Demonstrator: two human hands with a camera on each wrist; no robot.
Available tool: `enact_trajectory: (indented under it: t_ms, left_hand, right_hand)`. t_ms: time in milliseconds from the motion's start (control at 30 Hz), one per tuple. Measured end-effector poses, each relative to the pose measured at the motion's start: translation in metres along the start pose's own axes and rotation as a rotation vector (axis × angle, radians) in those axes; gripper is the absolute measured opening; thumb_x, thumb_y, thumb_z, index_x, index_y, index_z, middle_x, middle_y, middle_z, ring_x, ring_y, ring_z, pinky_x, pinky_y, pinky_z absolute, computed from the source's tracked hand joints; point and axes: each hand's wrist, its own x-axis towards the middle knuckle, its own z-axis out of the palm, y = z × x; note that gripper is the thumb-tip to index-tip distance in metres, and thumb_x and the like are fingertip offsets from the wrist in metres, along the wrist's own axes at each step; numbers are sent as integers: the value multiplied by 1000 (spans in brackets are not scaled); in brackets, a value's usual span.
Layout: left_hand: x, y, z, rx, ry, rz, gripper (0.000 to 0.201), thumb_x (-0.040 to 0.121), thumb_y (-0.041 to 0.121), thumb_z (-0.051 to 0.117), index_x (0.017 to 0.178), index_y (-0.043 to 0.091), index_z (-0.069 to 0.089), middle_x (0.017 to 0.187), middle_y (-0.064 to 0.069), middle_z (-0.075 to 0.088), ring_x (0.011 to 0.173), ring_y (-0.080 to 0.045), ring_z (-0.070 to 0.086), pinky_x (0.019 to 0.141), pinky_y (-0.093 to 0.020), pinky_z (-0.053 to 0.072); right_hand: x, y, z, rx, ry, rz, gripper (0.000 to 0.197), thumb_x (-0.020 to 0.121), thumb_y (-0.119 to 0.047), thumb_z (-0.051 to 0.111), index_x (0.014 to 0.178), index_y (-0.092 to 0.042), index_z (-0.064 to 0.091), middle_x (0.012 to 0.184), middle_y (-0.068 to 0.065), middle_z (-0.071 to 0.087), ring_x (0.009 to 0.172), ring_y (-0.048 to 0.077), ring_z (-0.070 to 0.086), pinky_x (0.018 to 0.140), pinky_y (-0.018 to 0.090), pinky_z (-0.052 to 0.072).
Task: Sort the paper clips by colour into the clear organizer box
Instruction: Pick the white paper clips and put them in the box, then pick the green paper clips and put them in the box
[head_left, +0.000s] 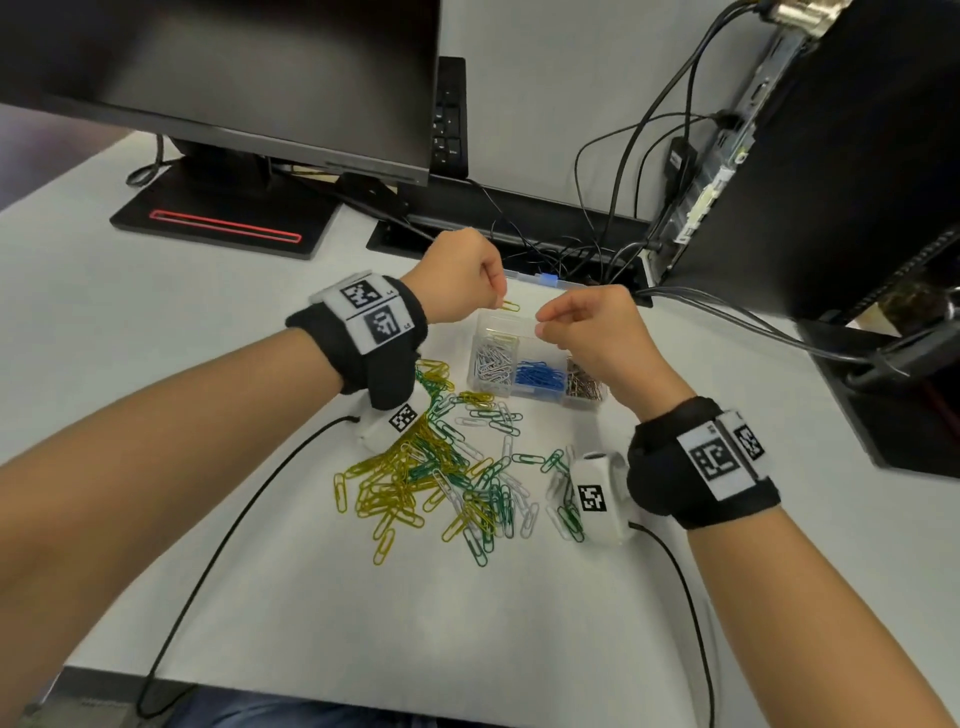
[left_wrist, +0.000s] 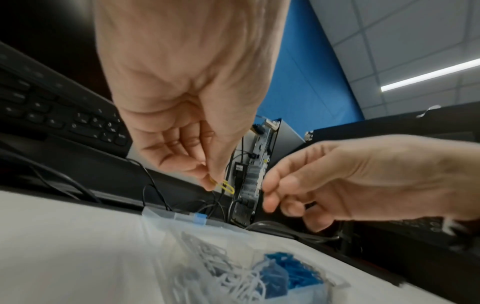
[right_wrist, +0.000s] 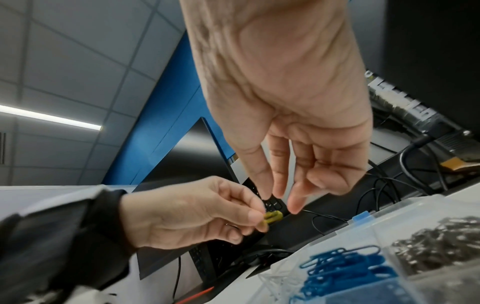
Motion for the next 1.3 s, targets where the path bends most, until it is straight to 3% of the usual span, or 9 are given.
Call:
enact_trajectory:
  t_ms: [167, 300, 467, 633, 867, 1033, 1133, 1233, 1300]
  left_hand:
    - [3, -4, 8, 131, -81, -57, 15, 80, 15, 74, 91, 10, 66, 87, -1, 60, 73, -15, 58, 66, -28, 47]
    - [-8, -13, 4, 51, -180, -132, 12, 81, 7, 71, 86, 11, 61, 81, -8, 66, 68, -20, 69, 64, -30, 58]
    - [-21, -9, 8, -18, -230, -69, 12, 81, -1, 66, 91, 6, 66, 80, -9, 71, 70, -19, 69, 57, -21, 56]
    - [-22, -8, 6, 189, -110, 33, 20, 81, 1, 66, 99, 9, 66, 93, -2, 64, 74, -13, 59, 67, -24, 47]
    - [-29, -10, 12, 283, -154, 102, 25, 82, -2, 60, 104, 8, 67, 98, -6, 69, 92, -20, 63, 85, -36, 52]
    - [-35, -8, 11, 259, -211, 148, 28, 81, -2, 62, 105, 8, 69, 99, -4, 71, 93, -16, 64, 85, -30, 52]
    - [-39, -11, 8, 269, -272, 183, 27, 81, 9, 70, 108, 13, 68, 103, 0, 68, 92, -12, 59, 78, -22, 42]
    - [-49, -12, 6, 271, -328, 222, 22, 78, 21, 75, 98, 20, 68, 96, 5, 64, 87, -11, 53, 70, -22, 39]
    - [-60, -11, 4, 234, -452, 245, 17, 75, 24, 77, 90, 22, 69, 90, 7, 65, 84, -11, 56, 69, -23, 43]
  right_hand:
    - [-17, 9, -11, -67, -16, -35, 6, 81, -8, 70, 86, -11, 71, 80, 5, 67, 69, 11, 57, 69, 27, 51]
    - [-22, 11, -8, -172, -92, -103, 9, 84, -8, 67, 90, -11, 71, 83, -2, 65, 68, 3, 53, 62, 15, 44]
    - [-21, 4, 2, -291, -159, -182, 13, 84, -11, 66, 96, -12, 70, 90, -2, 66, 70, 1, 52, 59, 7, 39]
    - [-23, 1, 2, -321, -171, -200, 15, 85, -12, 65, 100, -12, 70, 93, -2, 66, 80, 11, 56, 62, 11, 41]
    - [-31, 1, 7, -351, -237, -207, 16, 86, -12, 64, 100, -14, 69, 96, -1, 66, 84, 14, 57, 70, 20, 42]
    - [-44, 2, 7, -460, -351, -204, 21, 79, -3, 66, 96, -14, 69, 89, 4, 67, 81, 17, 59, 72, 27, 49]
    - [-49, 10, 4, -615, -434, -105, 19, 76, -2, 70, 85, -19, 65, 78, -2, 60, 73, 16, 55, 61, 23, 43]
    - [-53, 14, 4, -735, -472, -88, 20, 74, -6, 73, 84, -21, 63, 74, -9, 51, 74, 15, 53, 59, 23, 39]
    - [-53, 13, 5, -740, -477, -94, 19, 73, -12, 76, 86, -20, 64, 73, -10, 50, 71, 13, 50, 55, 21, 37]
